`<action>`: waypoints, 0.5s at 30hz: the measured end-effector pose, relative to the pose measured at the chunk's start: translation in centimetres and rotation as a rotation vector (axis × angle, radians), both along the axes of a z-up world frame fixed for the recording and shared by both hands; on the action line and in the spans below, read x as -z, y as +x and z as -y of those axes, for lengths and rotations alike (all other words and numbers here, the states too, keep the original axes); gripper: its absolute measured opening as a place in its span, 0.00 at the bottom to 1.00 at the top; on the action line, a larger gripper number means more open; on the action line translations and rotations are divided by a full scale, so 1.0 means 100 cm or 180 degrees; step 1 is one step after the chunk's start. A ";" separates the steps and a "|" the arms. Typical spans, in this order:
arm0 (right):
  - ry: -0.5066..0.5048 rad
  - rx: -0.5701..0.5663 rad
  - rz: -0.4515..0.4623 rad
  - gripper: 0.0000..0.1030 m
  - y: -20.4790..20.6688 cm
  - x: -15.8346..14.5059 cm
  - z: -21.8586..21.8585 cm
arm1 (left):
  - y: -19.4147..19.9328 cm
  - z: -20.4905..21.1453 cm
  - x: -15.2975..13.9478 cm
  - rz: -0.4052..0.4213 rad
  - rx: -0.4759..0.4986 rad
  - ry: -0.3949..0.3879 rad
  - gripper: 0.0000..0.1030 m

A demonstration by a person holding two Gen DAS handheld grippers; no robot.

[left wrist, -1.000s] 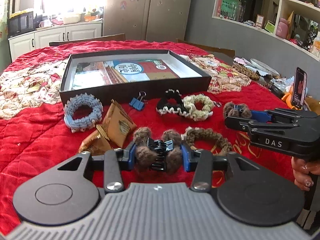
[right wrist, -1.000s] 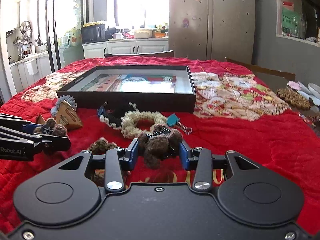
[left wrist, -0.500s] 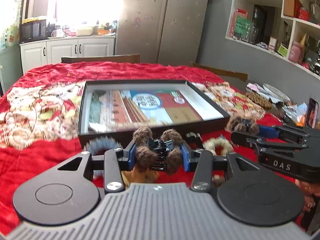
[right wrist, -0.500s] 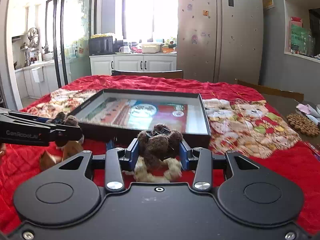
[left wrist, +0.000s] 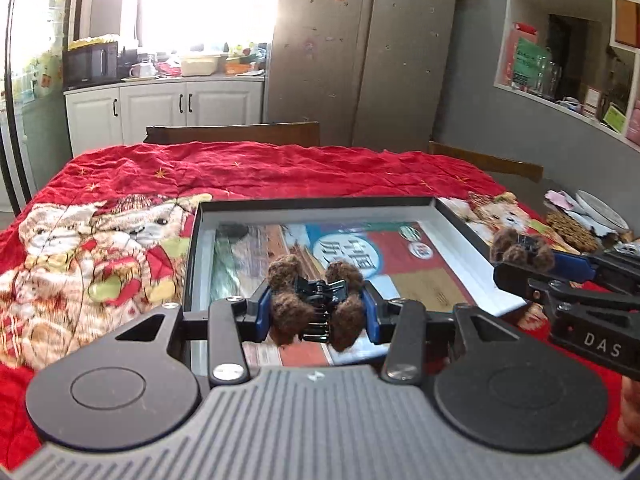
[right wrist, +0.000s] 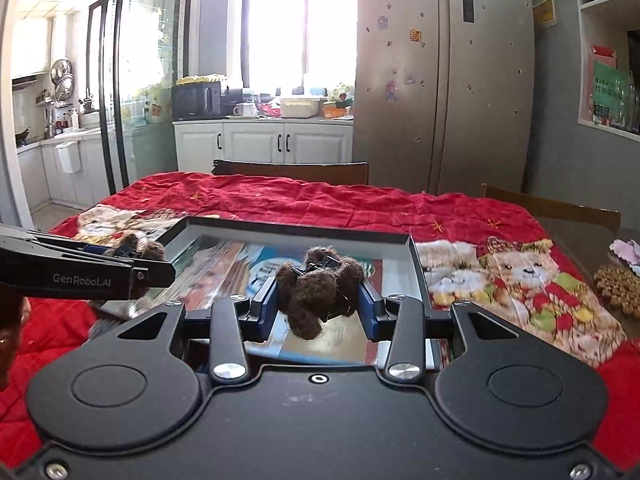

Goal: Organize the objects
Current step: 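Carry the left-held fuzzy piece into the black tray while the right carries its own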

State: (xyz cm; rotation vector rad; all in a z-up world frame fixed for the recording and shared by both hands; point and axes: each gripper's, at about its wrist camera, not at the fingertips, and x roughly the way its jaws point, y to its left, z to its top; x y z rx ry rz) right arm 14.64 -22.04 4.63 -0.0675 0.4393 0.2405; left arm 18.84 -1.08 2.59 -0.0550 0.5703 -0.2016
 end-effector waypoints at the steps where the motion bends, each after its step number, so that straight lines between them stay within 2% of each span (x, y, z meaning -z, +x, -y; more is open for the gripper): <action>1: 0.0005 0.0012 -0.0010 0.38 0.006 0.001 -0.001 | 0.005 0.000 0.000 -0.0002 -0.0034 -0.0005 0.47; 9: -0.0028 0.0097 -0.0082 0.38 0.051 0.011 -0.013 | 0.043 0.001 0.002 -0.0059 -0.0168 -0.0022 0.47; 15: -0.0035 0.0096 -0.0163 0.38 0.082 0.020 -0.020 | 0.067 0.006 0.007 -0.0071 -0.0225 0.0052 0.47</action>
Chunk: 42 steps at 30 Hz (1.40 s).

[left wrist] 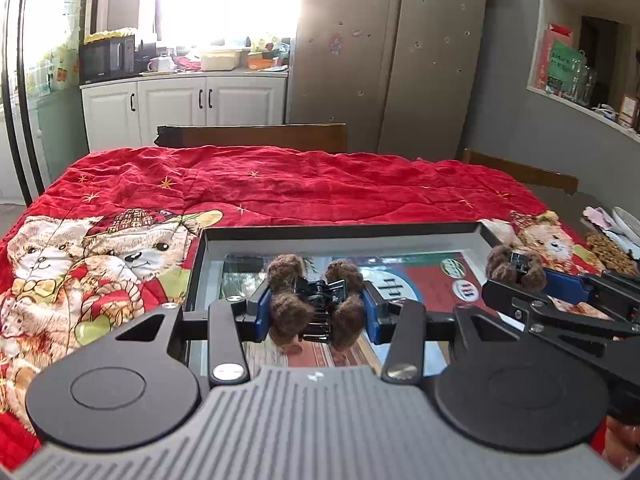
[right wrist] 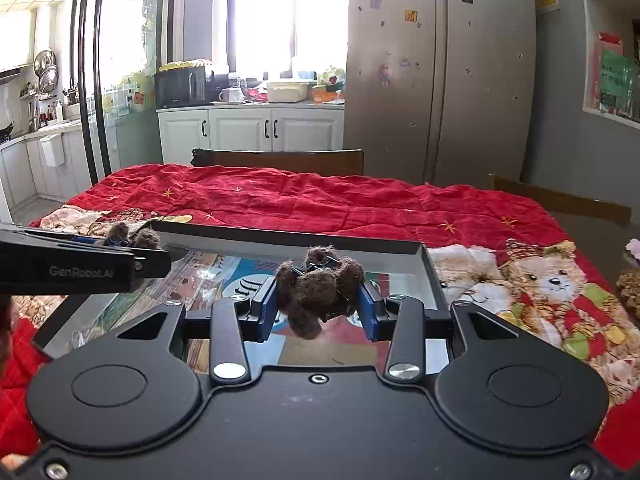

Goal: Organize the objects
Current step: 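Carry the left-held fuzzy piece into the black tray while the right carries its own, then lower the fuzzy piece and open the left gripper while the right releases its piece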

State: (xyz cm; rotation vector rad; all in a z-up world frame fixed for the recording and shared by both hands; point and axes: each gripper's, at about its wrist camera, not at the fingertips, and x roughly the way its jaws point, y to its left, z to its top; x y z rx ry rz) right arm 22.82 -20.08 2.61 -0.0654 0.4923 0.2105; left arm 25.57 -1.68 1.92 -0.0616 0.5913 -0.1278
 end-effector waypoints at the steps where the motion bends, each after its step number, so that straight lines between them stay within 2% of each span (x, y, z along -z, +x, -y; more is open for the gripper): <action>1: -0.0002 -0.0002 -0.0010 0.38 0.005 0.001 -0.001 | 0.004 0.000 0.001 -0.0018 -0.0003 -0.0005 0.47; 17: 0.0012 -0.0003 -0.0171 0.38 0.054 0.029 -0.008 | 0.037 0.002 0.022 -0.0129 -0.0011 0.0032 0.48; 36: -0.0098 -0.0084 -0.0349 0.39 0.065 0.045 -0.017 | 0.044 0.008 0.034 -0.0159 -0.0007 0.0257 0.49; 42: -0.0157 -0.0147 -0.0399 0.41 0.066 0.046 -0.019 | 0.045 0.009 0.036 -0.0185 -0.0001 0.0296 0.52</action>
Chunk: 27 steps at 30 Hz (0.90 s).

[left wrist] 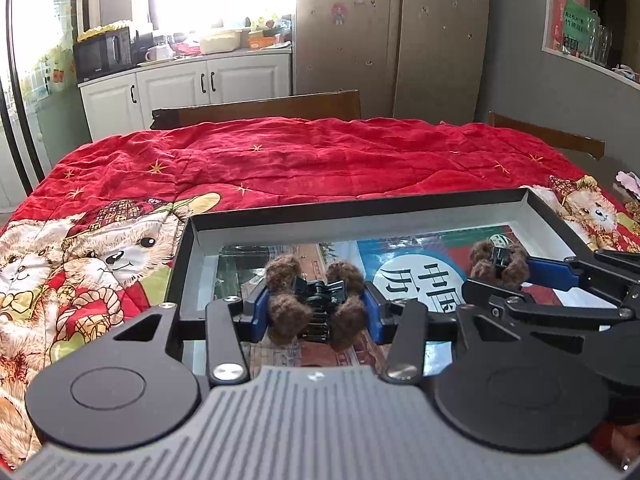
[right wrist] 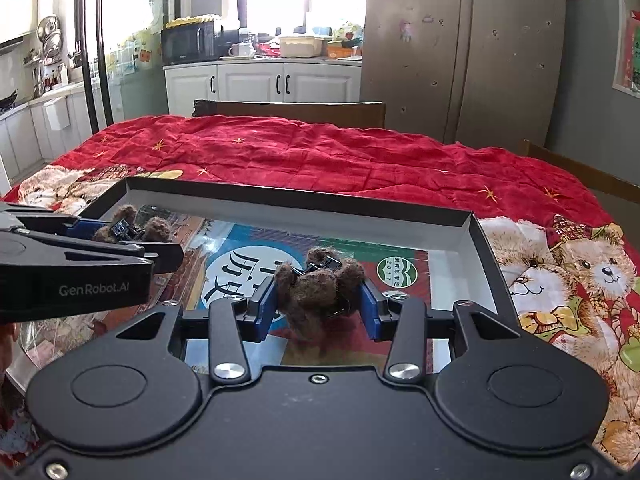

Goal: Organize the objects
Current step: 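Lower the fuzzy piece and open the left gripper while the right releases its piece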

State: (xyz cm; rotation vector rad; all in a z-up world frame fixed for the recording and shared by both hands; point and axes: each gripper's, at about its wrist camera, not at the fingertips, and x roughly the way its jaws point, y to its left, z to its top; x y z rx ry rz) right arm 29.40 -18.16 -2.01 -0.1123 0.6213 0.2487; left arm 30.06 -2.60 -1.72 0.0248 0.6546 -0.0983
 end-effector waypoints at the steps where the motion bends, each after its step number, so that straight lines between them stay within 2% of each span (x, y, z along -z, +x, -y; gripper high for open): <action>1: -0.0023 -0.0006 0.0000 0.41 0.000 0.000 -0.001 | 0.000 0.000 0.000 -0.0003 0.0004 0.0008 0.53; 12: -0.0016 -0.0032 -0.0104 0.47 0.004 0.001 -0.002 | 0.002 0.002 0.002 -0.0058 0.0005 0.0069 0.54; 14: 0.0008 -0.0034 -0.0107 0.47 0.004 0.000 -0.001 | 0.001 0.001 0.002 -0.0048 0.0010 0.0065 0.63; 18: 0.0019 -0.0036 -0.0097 0.50 0.003 0.000 0.000 | 0.001 0.001 0.001 -0.0032 -0.0006 0.0054 0.64; 23: 0.0096 -0.0043 -0.0062 0.58 0.002 -0.002 0.003 | -0.003 -0.001 -0.003 0.0046 -0.0045 0.0052 0.71; 27: 0.0102 -0.0030 -0.0037 0.58 0.001 -0.003 0.004 | -0.004 -0.003 -0.006 0.0085 -0.0063 0.0037 0.72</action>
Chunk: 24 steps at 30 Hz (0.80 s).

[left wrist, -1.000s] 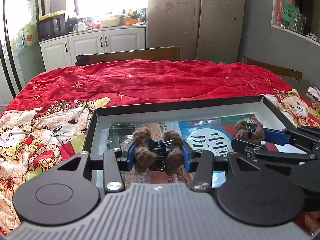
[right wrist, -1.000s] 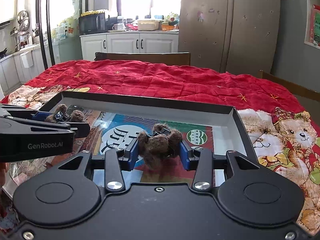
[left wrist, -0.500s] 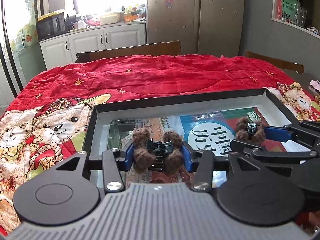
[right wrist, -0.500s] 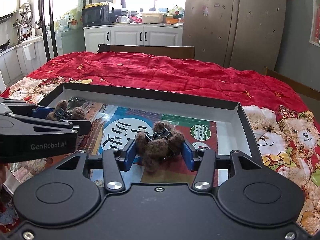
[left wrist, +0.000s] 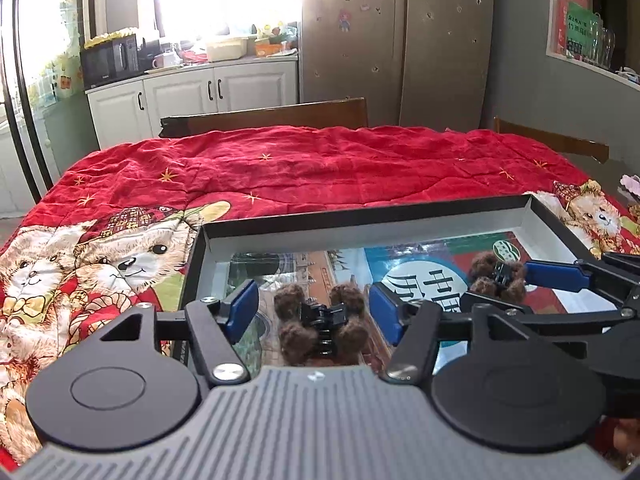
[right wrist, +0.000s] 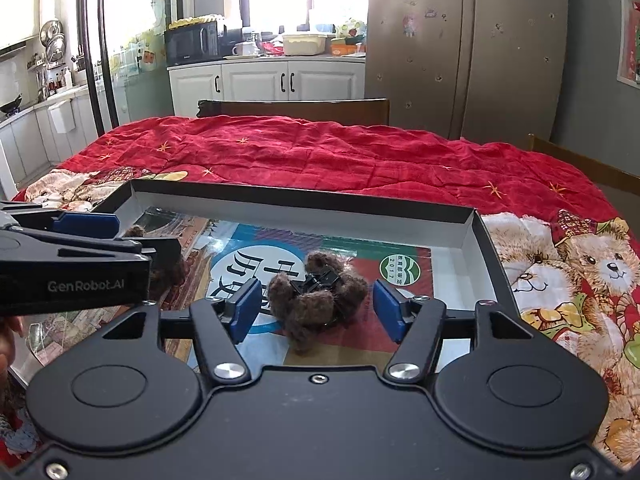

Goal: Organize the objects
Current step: 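Lower the fuzzy piece and open the left gripper while the right releases its piece, then lift both open grippers out of the tray and back toward the table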

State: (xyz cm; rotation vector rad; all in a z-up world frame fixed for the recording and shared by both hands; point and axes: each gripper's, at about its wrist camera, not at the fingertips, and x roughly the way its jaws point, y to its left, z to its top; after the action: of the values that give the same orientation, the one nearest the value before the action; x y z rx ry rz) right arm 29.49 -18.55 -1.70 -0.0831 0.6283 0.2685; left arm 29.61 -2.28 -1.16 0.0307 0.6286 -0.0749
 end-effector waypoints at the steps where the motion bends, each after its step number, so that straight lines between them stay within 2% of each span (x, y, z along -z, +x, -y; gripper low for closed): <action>1: 0.0001 0.0002 0.0011 0.58 -0.001 0.000 0.000 | 0.000 0.000 -0.001 0.0008 -0.0006 0.0005 0.72; 24: 0.0112 0.0093 0.0126 0.59 -0.028 -0.027 0.012 | -0.032 -0.002 -0.021 0.0210 -0.0091 0.0045 0.79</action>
State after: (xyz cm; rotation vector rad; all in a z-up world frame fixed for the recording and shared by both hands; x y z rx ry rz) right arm 26.65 -19.78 1.00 -0.0452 0.5849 0.2491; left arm 26.42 -2.10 0.97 0.0376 0.5635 -0.0417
